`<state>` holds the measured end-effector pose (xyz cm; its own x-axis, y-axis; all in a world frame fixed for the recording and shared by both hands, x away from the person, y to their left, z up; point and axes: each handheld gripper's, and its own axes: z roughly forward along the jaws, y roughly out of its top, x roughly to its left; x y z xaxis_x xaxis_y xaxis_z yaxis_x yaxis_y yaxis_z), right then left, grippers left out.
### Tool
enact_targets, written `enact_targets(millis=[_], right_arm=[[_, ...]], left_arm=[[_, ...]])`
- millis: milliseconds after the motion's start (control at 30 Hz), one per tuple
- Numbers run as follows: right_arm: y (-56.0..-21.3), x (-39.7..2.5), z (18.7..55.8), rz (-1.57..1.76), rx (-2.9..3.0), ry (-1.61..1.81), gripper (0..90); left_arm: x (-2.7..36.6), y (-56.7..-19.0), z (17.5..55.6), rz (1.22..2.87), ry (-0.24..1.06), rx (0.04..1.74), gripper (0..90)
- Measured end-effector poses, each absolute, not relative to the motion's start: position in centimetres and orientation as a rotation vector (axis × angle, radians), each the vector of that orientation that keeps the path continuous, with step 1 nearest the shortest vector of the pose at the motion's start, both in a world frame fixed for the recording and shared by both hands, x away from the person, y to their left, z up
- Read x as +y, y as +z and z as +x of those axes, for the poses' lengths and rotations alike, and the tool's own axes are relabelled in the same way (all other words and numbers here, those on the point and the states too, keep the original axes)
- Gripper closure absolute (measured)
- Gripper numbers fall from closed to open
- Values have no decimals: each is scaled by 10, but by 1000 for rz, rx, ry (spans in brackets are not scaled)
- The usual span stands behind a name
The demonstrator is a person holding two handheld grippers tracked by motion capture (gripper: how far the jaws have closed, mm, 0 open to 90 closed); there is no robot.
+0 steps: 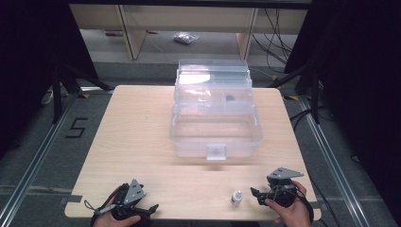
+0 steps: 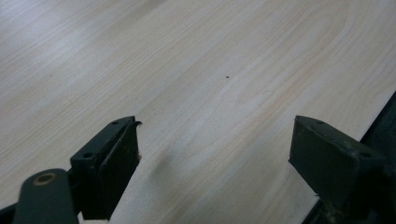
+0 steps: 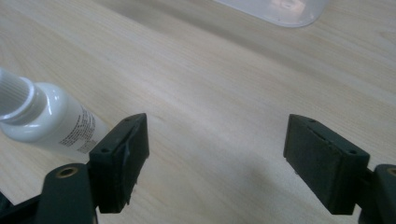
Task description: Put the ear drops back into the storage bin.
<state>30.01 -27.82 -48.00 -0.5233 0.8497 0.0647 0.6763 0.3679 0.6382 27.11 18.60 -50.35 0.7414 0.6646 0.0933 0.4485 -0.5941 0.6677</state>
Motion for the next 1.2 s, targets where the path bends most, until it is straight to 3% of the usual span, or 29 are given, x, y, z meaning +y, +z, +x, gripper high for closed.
enact_targets(millis=[567, 1200], right_arm=[[-470, -275, 290, 1214, 2481, 748, 249], [-452, -242, 264, 1022, 2628, 651, 243]], left_arm=[[184, -505, 270, 2267, 447, 859, 153], [183, -505, 271, 2271, 451, 862, 153]])
